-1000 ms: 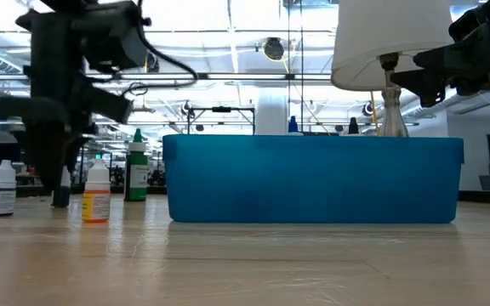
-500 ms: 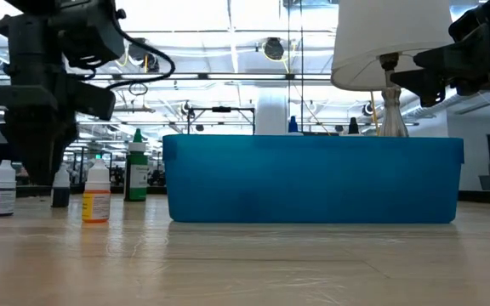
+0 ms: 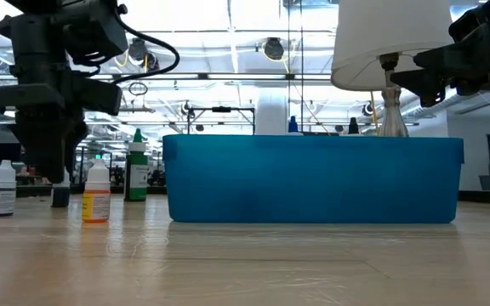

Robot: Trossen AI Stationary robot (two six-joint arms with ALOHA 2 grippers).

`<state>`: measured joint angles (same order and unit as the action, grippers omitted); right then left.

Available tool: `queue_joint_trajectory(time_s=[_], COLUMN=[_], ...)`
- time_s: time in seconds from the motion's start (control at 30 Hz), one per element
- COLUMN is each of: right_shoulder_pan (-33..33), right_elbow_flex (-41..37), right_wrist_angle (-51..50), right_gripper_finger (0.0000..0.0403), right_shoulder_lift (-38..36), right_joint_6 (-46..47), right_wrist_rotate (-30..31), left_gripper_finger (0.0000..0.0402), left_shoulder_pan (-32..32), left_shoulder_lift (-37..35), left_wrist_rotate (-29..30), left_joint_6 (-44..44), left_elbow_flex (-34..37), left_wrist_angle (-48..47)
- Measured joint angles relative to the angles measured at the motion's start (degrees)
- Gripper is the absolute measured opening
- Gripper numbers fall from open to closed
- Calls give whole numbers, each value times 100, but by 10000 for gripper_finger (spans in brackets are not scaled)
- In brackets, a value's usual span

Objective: Pick & Place food coloring
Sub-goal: Put the small violet food coloring bottle into the blue bin

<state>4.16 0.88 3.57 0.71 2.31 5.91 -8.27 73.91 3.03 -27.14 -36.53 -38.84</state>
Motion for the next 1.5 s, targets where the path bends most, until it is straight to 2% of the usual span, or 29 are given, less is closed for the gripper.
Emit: queue_joint_trajectory(time_s=[0.23, 0.6, 1.0, 1.37, 1.5], right_shoulder_pan=[1, 1, 2, 2, 1], right_elbow_flex=[-1, 0, 0, 0, 0], right_wrist_angle=[1, 3, 2, 2, 2], right_gripper_finger=[263, 263, 263, 263, 263], right_shoulder_lift=[0, 0, 0, 0, 1], right_joint_6=[0, 0, 0, 0, 0], right_wrist_rotate=[0, 0, 0, 0, 0], left_gripper_finger=[173, 178, 145, 94, 92], left_shoulder_pan=[0, 0, -1, 0, 0], left_shoulder_lift=[133, 374, 369, 367, 367], left_wrist_rotate=[-4, -18, -150, -147, -145], left_joint_6=[-65, 136, 119, 150, 206], left_elbow_flex=[-4, -4, -4, -4, -4], left_wrist_angle=[3, 235, 165, 211, 271])
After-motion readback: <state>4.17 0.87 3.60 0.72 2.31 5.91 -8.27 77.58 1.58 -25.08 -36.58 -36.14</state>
